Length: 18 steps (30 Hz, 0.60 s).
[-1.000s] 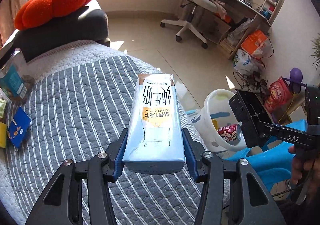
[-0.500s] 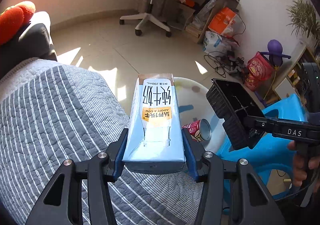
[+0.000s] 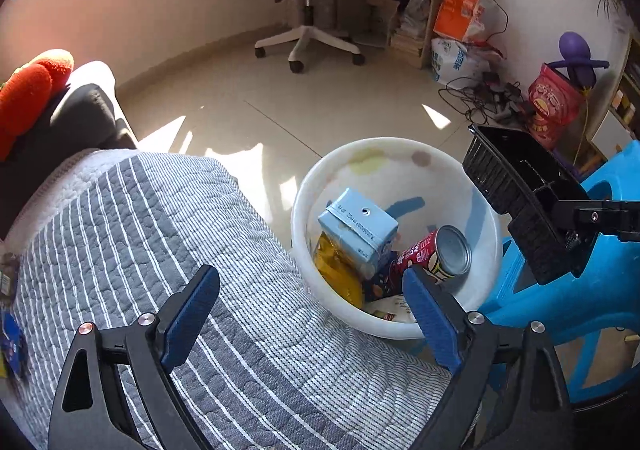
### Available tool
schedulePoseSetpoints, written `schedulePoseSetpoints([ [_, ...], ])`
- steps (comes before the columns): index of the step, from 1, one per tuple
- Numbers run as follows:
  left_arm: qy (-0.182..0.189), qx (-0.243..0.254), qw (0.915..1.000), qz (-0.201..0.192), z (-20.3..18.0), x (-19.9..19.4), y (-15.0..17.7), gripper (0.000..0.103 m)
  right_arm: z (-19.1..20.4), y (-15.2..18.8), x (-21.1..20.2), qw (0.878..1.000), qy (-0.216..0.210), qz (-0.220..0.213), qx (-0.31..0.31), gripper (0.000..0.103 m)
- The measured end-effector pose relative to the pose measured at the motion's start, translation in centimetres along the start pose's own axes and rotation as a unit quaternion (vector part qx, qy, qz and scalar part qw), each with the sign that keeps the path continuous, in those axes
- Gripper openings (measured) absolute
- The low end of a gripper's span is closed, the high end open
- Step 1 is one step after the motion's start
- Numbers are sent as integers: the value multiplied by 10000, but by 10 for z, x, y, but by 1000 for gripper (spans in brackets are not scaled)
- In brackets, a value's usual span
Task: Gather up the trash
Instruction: 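Open the left gripper to drop the milk carton into the wastebasket, then lower the black tray into the wastebasket and open the right gripper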
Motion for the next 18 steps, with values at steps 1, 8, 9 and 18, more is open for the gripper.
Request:
schedulePoseSetpoints([
  [1,-38,-5,10000,5,4,-1,1,94,1,0,0,10000,3,-3,-2,62],
  [8,-217,-89,9997,30,22,-8,8,94,8,-2,5,10000,12,24,-93,63],
  [9,-243,-96,9997,25,25,-10,8,94,10,-2,6,9999,19,31,-107,63],
  [18,-460,-125,9989,33,50,-22,15,94,26,-11,18,9998,101,43,-137,63],
])
Point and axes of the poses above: each gripper's, at about its wrist camera, not at the fingertips, and x roughly the way its jaws point, z to its left, y to its underside, the point moved 10 cm from there along x, roughly the way its jaws point
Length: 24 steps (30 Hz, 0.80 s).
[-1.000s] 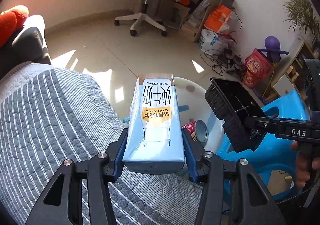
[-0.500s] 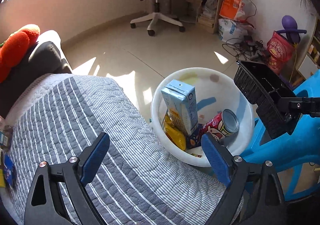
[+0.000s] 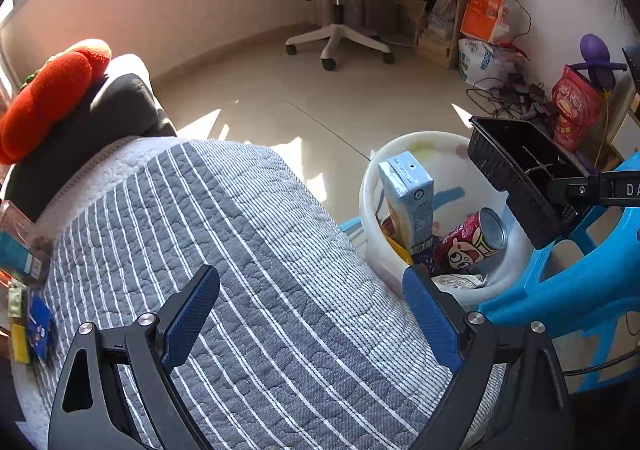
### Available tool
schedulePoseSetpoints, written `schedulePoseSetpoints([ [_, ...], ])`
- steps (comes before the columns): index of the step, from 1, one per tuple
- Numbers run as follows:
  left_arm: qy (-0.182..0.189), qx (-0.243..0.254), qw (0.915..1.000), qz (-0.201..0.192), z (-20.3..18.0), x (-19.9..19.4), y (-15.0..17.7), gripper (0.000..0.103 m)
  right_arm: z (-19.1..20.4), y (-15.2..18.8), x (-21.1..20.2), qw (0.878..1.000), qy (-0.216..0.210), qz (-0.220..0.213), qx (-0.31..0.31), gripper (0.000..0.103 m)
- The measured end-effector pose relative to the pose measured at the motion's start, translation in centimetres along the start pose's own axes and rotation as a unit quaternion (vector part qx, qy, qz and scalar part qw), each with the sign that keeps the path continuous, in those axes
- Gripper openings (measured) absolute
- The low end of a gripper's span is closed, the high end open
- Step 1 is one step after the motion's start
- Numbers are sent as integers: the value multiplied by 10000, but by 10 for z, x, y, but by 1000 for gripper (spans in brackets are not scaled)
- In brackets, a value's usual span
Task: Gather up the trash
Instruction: 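Lower the black tray into the wastebasket and open the right gripper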
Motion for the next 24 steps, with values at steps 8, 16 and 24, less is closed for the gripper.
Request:
schedulePoseSetpoints([
  [8,-120,-198,9997,-2,34,-13,7,94,18,-7,13,9999,115,29,-43,64],
  [16,-228,-471,9986,-43,73,-31,13,94,35,-10,24,9999,117,85,-59,69],
  [24,-399,-710,9967,-47,109,-45,24,95,57,-12,16,9998,86,-31,-189,88],
])
Point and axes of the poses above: each gripper's, at about its wrist camera, not at the fingertips, and x roughly the way its jaws point, z to its left, y to its underside, the point moved 10 cm from there along x, roughly the way its jaws point
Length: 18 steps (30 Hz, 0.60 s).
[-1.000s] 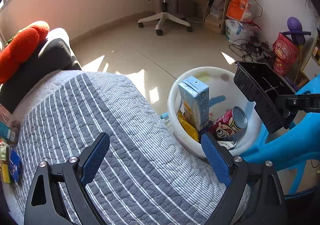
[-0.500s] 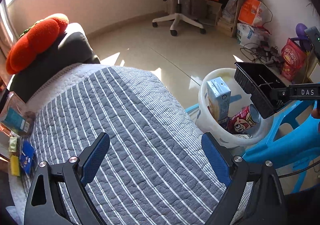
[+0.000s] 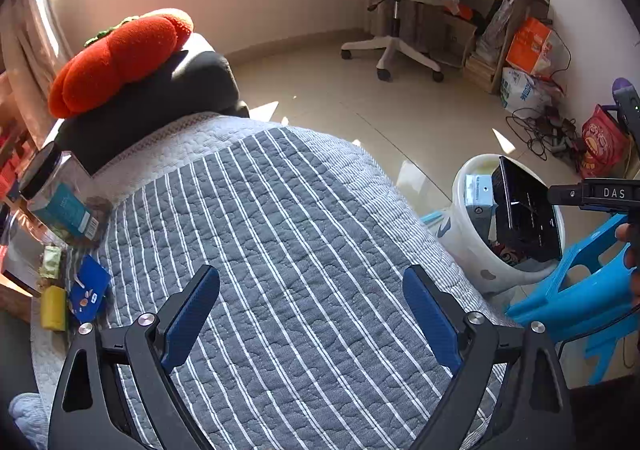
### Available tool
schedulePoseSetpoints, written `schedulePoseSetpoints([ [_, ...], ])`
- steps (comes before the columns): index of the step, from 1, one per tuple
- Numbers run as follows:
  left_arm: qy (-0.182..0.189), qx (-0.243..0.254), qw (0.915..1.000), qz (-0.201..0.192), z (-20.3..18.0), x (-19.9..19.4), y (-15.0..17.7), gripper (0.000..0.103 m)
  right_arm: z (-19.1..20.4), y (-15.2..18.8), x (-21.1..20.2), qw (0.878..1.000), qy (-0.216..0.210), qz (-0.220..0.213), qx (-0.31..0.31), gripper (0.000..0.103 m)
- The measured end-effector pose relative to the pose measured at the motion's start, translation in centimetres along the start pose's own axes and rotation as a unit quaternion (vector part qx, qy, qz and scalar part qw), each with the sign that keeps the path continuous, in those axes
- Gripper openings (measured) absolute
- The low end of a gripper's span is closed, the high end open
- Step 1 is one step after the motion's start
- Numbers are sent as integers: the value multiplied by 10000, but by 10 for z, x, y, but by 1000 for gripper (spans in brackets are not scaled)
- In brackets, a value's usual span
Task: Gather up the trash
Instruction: 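Lower the black tray into the wastebasket and open the right gripper, then move the left gripper to the blue snack box and close on it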
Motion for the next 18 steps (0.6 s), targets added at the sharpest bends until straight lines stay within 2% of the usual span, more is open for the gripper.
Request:
schedulePoseSetpoints([
  [9,-199,-286,9993,105,43,-12,14,99,27,1,-12,9998,-170,-71,-102,90],
  [18,-380,-631,9971,191,94,-24,33,102,79,5,-18,9980,-271,-147,-545,91],
])
Point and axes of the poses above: each gripper's, at about its wrist camera, not at the fingertips, and x roughly the way its jaws point, z to its left, y to its underside, the point moved 10 cm from there along x, roughly the way its jaws point
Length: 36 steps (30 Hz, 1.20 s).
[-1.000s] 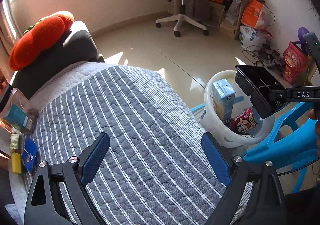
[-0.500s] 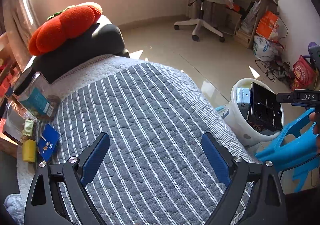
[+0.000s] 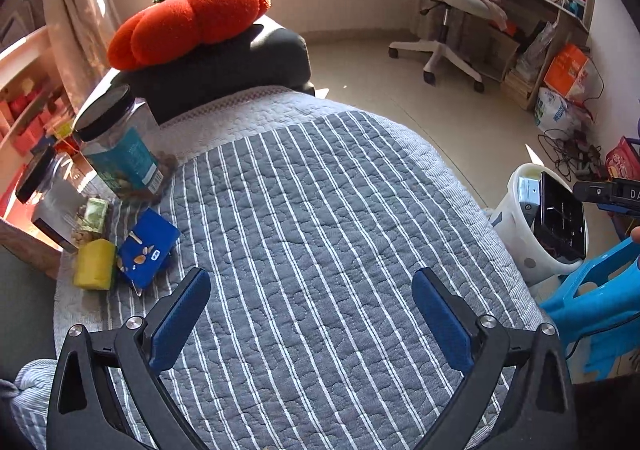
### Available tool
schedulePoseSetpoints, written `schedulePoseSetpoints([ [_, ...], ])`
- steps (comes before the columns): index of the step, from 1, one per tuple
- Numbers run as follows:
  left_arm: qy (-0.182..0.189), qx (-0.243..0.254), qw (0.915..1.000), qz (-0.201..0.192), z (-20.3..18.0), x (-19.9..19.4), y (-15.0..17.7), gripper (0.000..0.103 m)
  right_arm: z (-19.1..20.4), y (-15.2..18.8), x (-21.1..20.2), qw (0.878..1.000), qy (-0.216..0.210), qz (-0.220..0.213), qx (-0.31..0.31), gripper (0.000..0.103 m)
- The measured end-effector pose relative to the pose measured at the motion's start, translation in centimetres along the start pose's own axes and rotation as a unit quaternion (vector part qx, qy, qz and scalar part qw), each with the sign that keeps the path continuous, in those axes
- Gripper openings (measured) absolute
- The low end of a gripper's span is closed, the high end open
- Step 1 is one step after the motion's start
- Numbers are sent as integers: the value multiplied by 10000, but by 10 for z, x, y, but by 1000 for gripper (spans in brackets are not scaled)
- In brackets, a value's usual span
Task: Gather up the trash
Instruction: 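Move the left gripper to the blue snack box and close on it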
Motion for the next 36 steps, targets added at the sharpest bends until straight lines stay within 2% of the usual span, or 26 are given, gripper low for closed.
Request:
schedulePoseSetpoints([
  [4,-120,-108,9999,19,26,-5,7,103,29,2,3,9997,-52,1,-225,92],
  [10,-274,-333,9990,92,69,-10,19,103,76,8,10,9977,-120,21,-671,102],
  [21,-536,-1092,9922,259,162,-12,35,103,138,27,36,9913,-25,310,-1278,102],
  [27,-556,-1582,9845,506,209,9,41,103,165,31,49,9893,-52,437,-1394,102],
  [30,-424,-1738,9823,560,220,24,38,103,179,33,55,9884,-113,514,-1425,102],
  [33,-184,-1646,9841,643,215,46,28,103,189,36,60,9883,-254,632,-1364,102],
  [36,-187,-831,9935,758,204,71,13,100,194,37,66,9881,-344,739,-1307,102],
])
Point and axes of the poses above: each gripper's, at about its wrist camera, not at the fingertips, and x roughly the way its jaws point, z to its left, y to its underside, the point moved 10 cm from there along x, roughly the way its jaws point
